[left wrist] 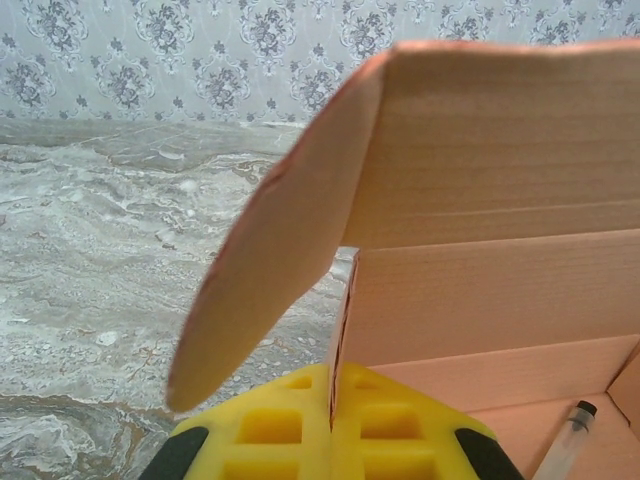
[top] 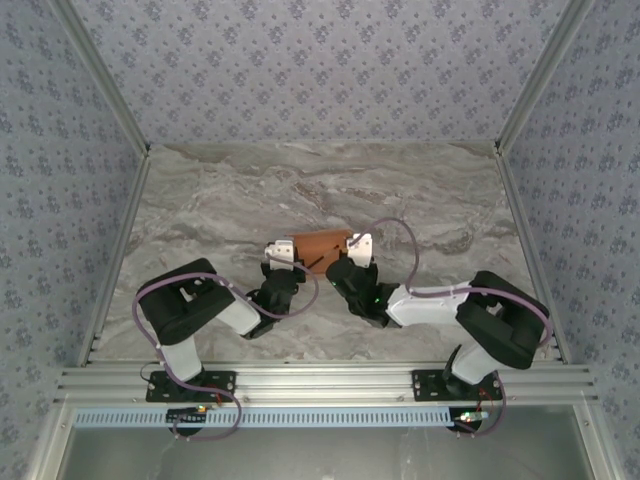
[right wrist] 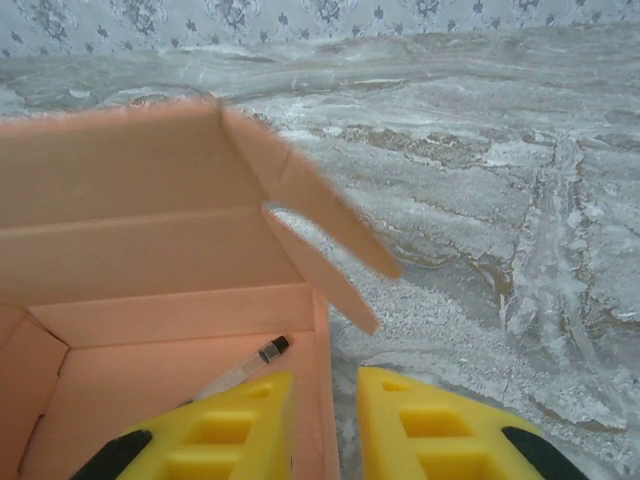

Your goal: Fold the paper box

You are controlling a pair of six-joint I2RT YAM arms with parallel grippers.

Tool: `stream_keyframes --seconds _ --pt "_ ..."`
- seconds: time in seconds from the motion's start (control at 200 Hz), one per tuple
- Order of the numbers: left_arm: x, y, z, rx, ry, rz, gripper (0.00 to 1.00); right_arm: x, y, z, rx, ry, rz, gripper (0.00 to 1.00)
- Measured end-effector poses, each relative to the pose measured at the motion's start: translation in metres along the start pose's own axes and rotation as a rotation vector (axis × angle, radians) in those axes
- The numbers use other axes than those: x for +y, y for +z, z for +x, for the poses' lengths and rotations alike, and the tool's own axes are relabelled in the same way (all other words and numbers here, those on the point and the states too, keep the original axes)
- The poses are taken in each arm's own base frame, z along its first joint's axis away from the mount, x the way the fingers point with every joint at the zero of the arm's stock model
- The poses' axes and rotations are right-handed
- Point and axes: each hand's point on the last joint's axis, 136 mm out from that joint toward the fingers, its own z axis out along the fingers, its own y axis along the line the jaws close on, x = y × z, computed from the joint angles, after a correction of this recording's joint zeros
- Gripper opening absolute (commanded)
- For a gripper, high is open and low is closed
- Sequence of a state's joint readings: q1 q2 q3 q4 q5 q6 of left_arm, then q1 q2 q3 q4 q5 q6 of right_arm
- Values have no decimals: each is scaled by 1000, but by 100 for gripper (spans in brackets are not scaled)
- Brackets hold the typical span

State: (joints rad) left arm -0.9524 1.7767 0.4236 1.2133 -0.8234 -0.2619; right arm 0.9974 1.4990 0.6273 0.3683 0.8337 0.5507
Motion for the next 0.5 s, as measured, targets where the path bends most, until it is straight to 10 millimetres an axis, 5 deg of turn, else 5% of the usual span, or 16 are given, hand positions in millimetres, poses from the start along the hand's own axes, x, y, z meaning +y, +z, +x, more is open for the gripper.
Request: stream_keyframes --seconds 0.385,0.5 --pt "0 0 0 0 10 0 0 -8 -15 -36 -26 -13 -26 35" --pt "0 0 0 0 11 0 0 -14 -13 -45 -18 -23 -47 44"
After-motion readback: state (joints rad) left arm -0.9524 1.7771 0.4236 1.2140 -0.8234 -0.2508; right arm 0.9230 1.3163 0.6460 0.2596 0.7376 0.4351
